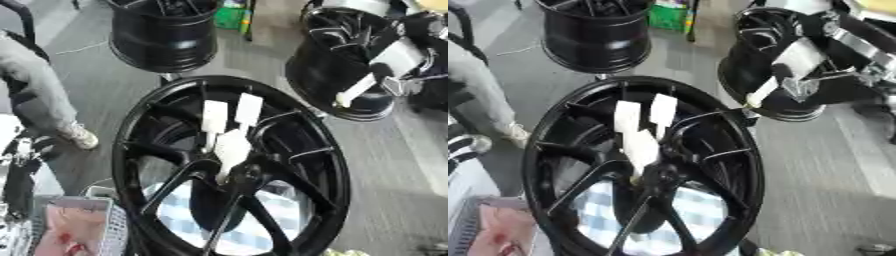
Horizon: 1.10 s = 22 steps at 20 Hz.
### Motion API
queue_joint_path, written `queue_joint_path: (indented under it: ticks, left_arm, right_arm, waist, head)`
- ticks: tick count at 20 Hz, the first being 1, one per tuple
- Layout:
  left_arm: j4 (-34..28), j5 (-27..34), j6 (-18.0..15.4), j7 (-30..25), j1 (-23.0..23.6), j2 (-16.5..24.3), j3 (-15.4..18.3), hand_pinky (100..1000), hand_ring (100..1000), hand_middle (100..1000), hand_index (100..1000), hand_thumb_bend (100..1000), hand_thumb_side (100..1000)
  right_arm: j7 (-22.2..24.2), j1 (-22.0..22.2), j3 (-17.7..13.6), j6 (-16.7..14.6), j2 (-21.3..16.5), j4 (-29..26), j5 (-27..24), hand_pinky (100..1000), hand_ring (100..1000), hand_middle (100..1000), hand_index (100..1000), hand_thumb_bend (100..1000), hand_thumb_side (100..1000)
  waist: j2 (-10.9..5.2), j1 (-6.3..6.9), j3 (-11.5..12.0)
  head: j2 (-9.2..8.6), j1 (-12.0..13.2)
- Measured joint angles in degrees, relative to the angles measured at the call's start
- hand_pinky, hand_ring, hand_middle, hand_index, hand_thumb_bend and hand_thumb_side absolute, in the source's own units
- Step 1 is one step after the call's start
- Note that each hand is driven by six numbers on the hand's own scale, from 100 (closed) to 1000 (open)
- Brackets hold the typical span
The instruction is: Pull the pin out of the wheel hub.
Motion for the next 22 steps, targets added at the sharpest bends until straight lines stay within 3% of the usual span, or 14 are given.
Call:
queue_joint_path:
  ticks: [2,4,12,17,18,19,22]
  left_arm:
    - [-0.03,0.05,-0.02,0.20,0.00,0.01,0.05,744,816,796,861,100,848]
    - [-0.06,0.06,-0.09,0.34,0.01,0.01,0.24,744,816,796,861,100,847]
    - [-0.71,0.06,-0.08,0.79,0.02,0.06,0.71,744,816,797,861,100,846]
    - [-0.85,0.06,-0.05,0.89,0.02,0.06,0.72,744,816,797,861,100,846]
    - [-0.90,0.06,-0.03,0.91,0.02,0.06,0.72,743,816,797,861,100,845]
    - [-0.95,0.06,-0.02,0.94,0.02,0.06,0.75,743,816,797,861,100,845]
    - [-1.08,0.06,0.02,1.07,0.01,0.06,0.89,743,816,797,861,100,845]
  right_arm:
    - [-1.92,2.66,-2.15,-0.20,0.01,1.64,-0.49,176,350,553,621,100,317]
    - [-3.87,5.18,-4.12,-0.30,0.19,3.65,-1.11,175,349,552,621,100,328]
    - [-11.65,12.03,-8.16,-2.03,3.42,13.52,-1.96,181,353,567,641,100,316]
    - [-16.49,14.48,-9.40,-2.36,6.24,20.22,0.59,198,370,586,666,100,288]
    - [-17.37,14.48,-9.39,-2.54,6.60,21.08,1.25,373,500,732,821,100,254]
    - [-18.18,14.52,-9.40,-2.68,6.87,21.80,1.71,441,545,768,860,100,254]
    - [-20.49,16.47,-10.06,-1.86,8.75,24.72,2.64,441,545,768,860,100,254]
  waist:
    - [0.25,0.07,-0.17]
    - [0.48,0.12,-0.28]
    - [1.08,0.75,-0.71]
    - [1.34,0.93,-0.86]
    - [1.34,0.94,-0.84]
    - [1.40,0.97,-0.88]
    - [1.62,1.07,-0.92]
  head:
    - [0.00,-0.01]
    - [0.00,-0.03]
    - [0.00,-0.09]
    - [0.00,-0.11]
    - [0.00,-0.13]
    - [0.00,-0.09]
    - [0.00,-0.06]
